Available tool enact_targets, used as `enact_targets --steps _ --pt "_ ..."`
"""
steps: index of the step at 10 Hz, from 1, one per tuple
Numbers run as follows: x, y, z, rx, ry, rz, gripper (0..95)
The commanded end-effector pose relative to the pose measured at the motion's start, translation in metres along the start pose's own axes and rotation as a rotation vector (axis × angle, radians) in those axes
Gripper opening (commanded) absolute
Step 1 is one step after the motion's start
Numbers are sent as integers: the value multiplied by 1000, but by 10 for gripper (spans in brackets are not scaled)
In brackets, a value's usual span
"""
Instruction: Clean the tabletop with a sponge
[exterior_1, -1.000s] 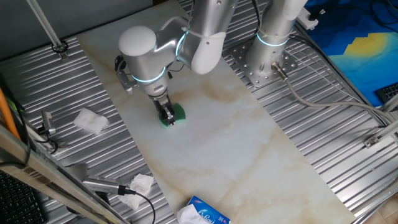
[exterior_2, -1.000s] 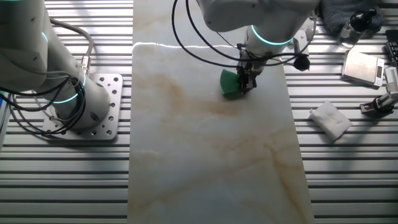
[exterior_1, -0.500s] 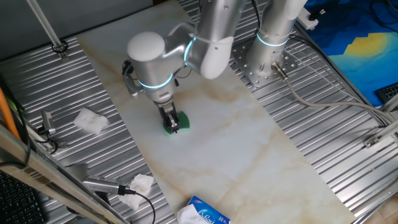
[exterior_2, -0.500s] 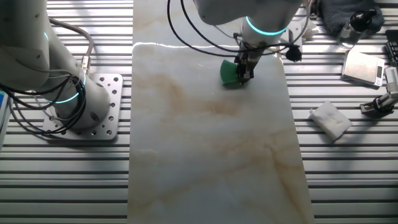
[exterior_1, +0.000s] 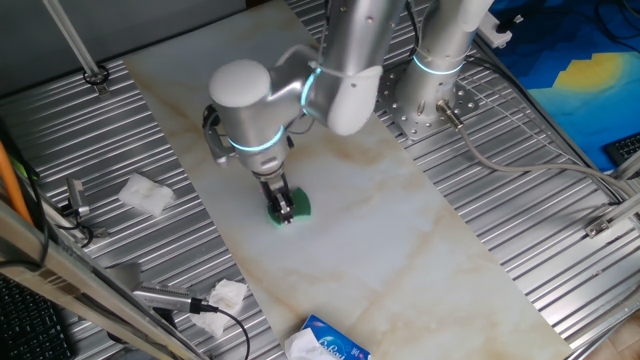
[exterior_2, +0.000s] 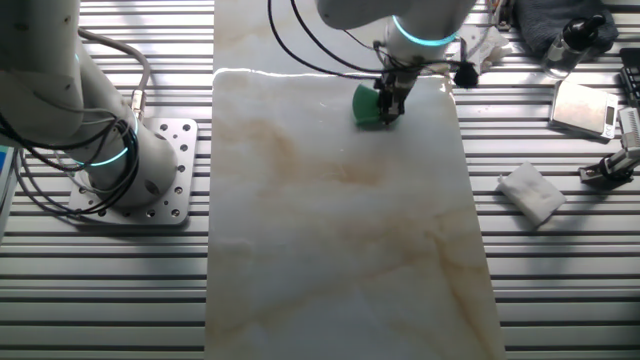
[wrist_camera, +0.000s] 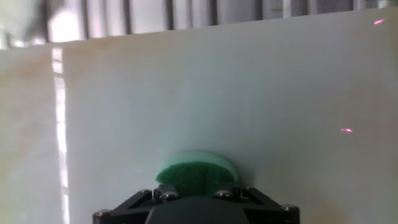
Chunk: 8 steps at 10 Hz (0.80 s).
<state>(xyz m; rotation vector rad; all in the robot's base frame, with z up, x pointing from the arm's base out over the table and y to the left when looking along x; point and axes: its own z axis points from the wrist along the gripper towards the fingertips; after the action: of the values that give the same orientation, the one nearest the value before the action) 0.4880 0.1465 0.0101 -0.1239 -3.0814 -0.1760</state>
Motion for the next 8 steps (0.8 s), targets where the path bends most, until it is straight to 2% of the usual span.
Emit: enact_targets --steps 1,5,7,8 --pt "2 3 -4 -5 5 3 380" --pt "3 6 -3 6 -4 -4 380" --pt "2 -2 -5 19 -13 -36 380" --pt "2 -11 -6 26 -16 -57 380"
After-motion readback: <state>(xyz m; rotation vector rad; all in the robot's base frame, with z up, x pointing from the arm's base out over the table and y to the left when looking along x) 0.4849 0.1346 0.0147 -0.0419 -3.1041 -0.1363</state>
